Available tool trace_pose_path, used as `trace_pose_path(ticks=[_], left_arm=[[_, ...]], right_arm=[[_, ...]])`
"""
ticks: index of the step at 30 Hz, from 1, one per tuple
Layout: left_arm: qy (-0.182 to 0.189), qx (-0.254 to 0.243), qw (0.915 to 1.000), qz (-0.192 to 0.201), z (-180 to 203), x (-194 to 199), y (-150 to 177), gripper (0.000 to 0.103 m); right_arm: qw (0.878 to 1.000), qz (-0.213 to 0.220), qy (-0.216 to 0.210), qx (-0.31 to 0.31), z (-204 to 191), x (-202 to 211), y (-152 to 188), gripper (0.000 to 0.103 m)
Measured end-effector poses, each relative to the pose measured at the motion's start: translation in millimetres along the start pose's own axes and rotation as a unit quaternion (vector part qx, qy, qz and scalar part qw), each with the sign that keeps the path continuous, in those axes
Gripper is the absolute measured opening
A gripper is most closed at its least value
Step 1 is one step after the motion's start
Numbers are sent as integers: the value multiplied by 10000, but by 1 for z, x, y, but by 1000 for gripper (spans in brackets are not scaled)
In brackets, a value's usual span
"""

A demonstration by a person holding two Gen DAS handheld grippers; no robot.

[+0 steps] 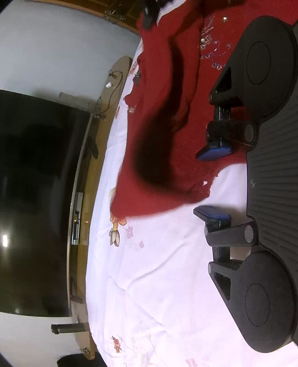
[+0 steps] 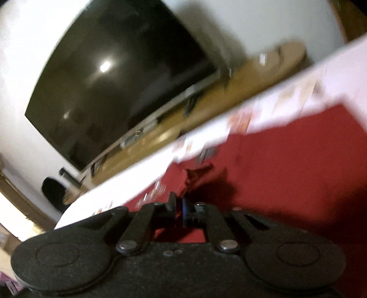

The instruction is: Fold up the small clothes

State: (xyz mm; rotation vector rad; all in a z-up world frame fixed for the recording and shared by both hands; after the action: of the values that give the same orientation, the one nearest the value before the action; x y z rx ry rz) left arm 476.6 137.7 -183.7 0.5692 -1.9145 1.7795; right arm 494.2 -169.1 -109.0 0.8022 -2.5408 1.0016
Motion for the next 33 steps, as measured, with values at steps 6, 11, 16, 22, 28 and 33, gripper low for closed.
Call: trace_pose_path(ticks=[6,11,16,22,28,33], left_arm=[[97,-44,9999,-38,-2,1,-8,20],[207,-45,9998,63,-1,4,-13,5],[178,157,9997,-29,-5,-4,-9,4],[151,30,9999,-67,-1,-5,-9,4],[440,-126,9989,-118,-9,3,-12,19],[342,-332,9970,616,-35,38,-30,48]], right_arm=[[9966,422,585,386,41,50,-41,5],[9960,220,707,493,56,56,-43,6],[9950,319,666,668,53,62,-39,6],[9916,382,1031,688,73,57,-39,5],[9881,99,1285,844,93,39,-32,4],[9839,454,1250,1191,87,62,-45,25]])
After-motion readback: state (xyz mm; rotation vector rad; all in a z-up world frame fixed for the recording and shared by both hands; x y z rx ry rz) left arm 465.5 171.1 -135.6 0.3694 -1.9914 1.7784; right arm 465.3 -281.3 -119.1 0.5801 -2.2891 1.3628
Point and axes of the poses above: each gripper's, at about its wrist camera, not at the fingertips, and x roughly against the way its jaws point, z to its right, y to its underside, the point moved 4 cm from there along -x, roughly the way its jaws point, and after that the axes turned 15 degrees about -x, right-handed, at the moved point
